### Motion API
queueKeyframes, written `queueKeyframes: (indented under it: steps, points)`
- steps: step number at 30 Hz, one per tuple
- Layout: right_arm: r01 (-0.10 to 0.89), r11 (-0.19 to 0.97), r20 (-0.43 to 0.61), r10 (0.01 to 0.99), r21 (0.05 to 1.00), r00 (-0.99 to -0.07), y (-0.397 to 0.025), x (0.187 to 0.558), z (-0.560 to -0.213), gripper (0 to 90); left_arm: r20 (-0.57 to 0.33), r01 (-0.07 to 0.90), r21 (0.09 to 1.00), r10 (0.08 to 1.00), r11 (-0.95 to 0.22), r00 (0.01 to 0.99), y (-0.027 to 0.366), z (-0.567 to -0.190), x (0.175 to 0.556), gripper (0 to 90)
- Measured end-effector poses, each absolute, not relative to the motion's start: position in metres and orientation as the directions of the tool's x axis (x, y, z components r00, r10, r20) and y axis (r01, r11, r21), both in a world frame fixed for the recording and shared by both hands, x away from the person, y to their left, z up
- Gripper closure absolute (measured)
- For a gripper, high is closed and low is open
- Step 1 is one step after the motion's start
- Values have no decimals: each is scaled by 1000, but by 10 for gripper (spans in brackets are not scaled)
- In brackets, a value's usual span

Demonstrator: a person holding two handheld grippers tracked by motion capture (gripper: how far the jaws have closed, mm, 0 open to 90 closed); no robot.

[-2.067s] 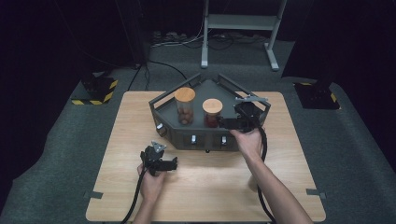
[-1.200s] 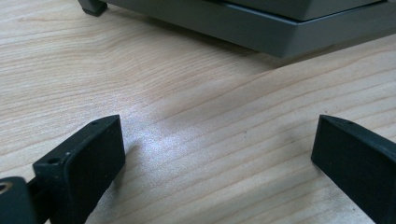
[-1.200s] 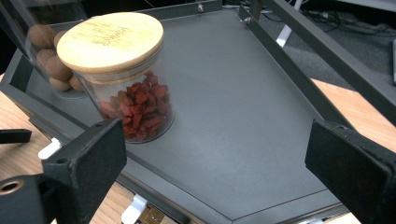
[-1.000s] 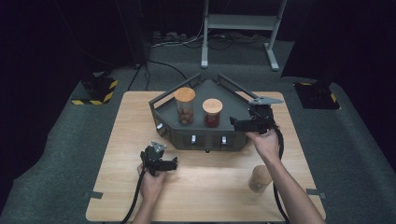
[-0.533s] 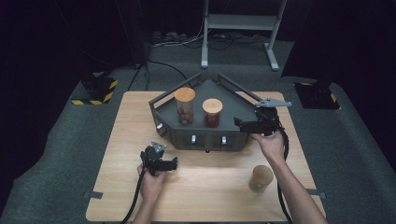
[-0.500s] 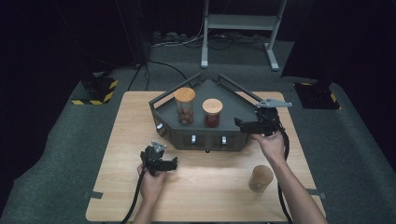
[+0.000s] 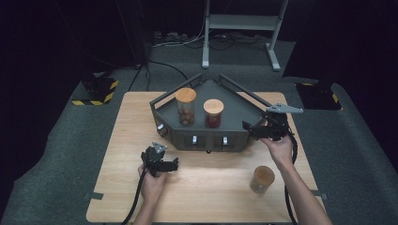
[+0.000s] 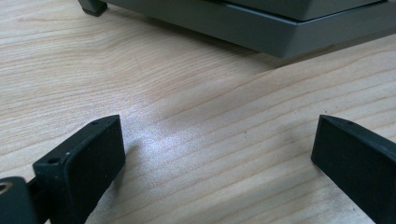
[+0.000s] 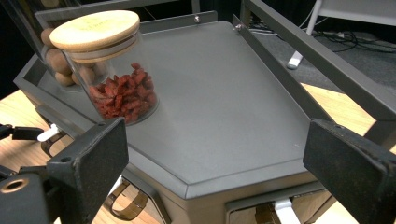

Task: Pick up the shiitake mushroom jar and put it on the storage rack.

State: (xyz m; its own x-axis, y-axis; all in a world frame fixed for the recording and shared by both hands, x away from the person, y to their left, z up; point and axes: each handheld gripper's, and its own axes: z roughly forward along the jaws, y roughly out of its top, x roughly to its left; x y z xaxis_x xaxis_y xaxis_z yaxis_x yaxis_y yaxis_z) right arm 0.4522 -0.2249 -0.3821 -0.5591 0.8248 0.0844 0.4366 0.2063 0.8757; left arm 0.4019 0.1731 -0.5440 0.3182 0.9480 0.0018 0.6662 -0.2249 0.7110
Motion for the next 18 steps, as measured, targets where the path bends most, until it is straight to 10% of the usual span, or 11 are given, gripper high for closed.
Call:
queueKeyframes:
  steps: [18]
  points:
    - [402,192,91,805,895,-587,-248,433,-397,65,2,666,711,948,-225,318,173,-544,402,26]
